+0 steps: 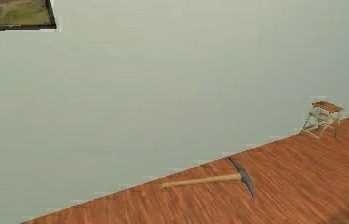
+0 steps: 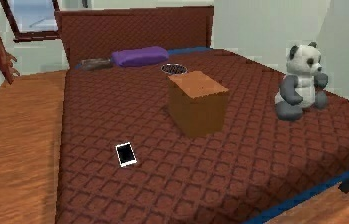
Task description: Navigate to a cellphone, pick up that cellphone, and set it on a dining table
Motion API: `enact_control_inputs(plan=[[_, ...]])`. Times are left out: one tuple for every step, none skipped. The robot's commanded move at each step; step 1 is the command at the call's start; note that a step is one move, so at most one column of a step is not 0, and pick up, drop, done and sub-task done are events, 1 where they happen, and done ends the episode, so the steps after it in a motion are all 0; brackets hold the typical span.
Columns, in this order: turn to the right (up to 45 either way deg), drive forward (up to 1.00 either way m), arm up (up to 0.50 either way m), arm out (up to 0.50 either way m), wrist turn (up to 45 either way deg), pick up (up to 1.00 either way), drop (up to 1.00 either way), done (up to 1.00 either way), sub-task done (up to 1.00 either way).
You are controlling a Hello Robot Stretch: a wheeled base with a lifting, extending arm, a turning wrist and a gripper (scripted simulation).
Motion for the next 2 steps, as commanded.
enact_control_inputs(plan=[[-12.0, 0.00, 0.00, 0.00, 0.0, 0.00, 0.00, 0.00, 0.00], [0.0, 0.00, 0.50, 0.00, 0.0, 0.00, 0.00, 0.00, 0.00]])
